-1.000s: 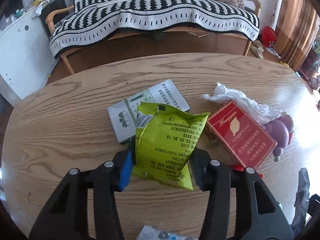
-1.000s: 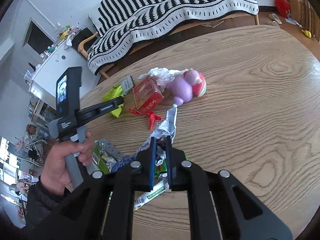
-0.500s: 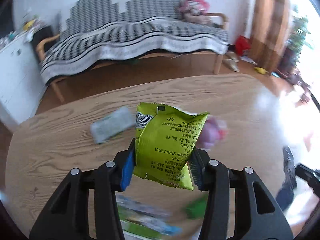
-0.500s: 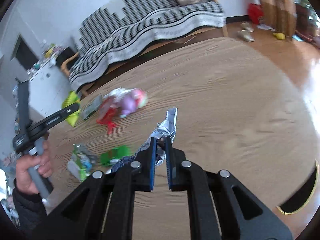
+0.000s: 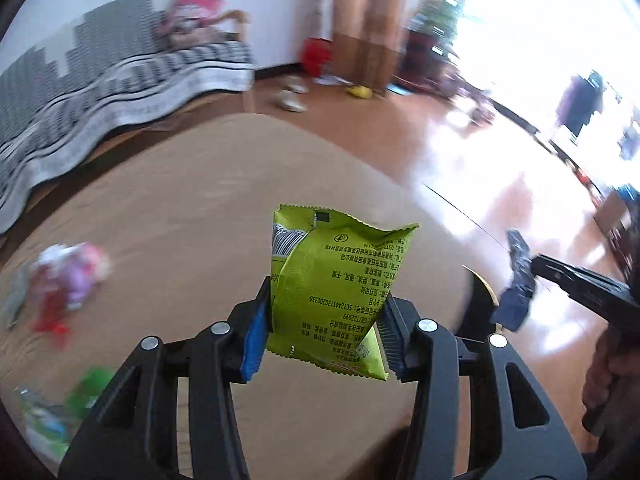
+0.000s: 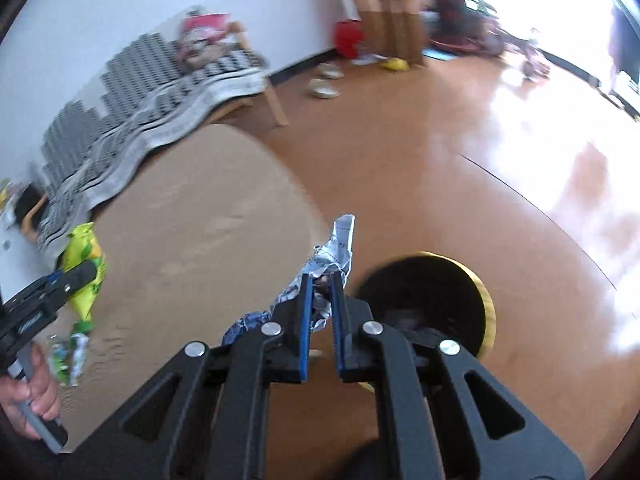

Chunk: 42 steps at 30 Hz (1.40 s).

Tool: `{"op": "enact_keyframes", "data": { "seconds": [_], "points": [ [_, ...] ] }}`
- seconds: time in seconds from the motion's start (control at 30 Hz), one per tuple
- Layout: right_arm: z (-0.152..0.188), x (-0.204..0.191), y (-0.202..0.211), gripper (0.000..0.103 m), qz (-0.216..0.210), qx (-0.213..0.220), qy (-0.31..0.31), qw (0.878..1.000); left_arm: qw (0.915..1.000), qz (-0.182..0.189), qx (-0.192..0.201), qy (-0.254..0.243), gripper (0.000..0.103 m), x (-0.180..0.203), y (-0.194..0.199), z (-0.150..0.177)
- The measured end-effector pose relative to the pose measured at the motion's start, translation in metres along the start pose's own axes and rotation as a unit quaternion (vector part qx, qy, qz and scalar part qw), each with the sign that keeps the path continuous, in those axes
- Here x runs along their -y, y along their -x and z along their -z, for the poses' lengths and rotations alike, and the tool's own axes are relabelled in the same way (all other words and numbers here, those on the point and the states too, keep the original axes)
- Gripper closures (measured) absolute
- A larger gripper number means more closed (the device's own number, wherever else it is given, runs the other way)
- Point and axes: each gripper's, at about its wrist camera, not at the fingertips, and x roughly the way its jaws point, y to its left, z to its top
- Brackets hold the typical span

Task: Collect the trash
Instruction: 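Carry both items to the black bin and open both tools over it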

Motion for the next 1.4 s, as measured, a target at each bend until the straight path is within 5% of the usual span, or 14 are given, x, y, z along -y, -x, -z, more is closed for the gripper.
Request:
{"op": "enact_keyframes", "data": {
  "seconds": [0.3, 0.7, 0.77, 0.83, 1.3, 1.4],
  "points": [
    [0.024, 0.098, -0.038, 0.093, 0.054, -0.063, -0.048, 0.995, 0.993, 0.084, -0.043, -0.071, 0.056, 0.119, -0.062, 0.013],
    [0.022, 0.109, -0.054, 0.093, 0.05, -0.08, -0.06, 0.994, 0.99, 0.098, -0.063, -0.08, 0.056, 0.148, -0.092, 0.015],
    [0.023, 0.109, -0.055, 0.082, 0.053, -0.083, -0.061, 0.993, 0.9901, 0.099, -0.063, -0.078, 0.056, 0.149, -0.092, 0.015],
    [0.022, 0.111, -0.051, 0.024, 0.057, -0.074, -0.065, 0.993, 0.9897, 0.102, -0.065, -0.075, 0.056, 0.15, -0.094, 0.013],
    [0.02, 0.146, -0.02, 0.022, 0.074, -0.021, -0.131, 0.988, 0.9852, 0.136, -0.069, -0.078, 0.056, 0.18, -0.112, 0.012],
    [0.018, 0.153, -0.014, 0.022, 0.08, -0.009, -0.144, 0.986, 0.9859, 0.139, -0.056, -0.075, 0.043, 0.185, -0.113, 0.01]
  ]
}}
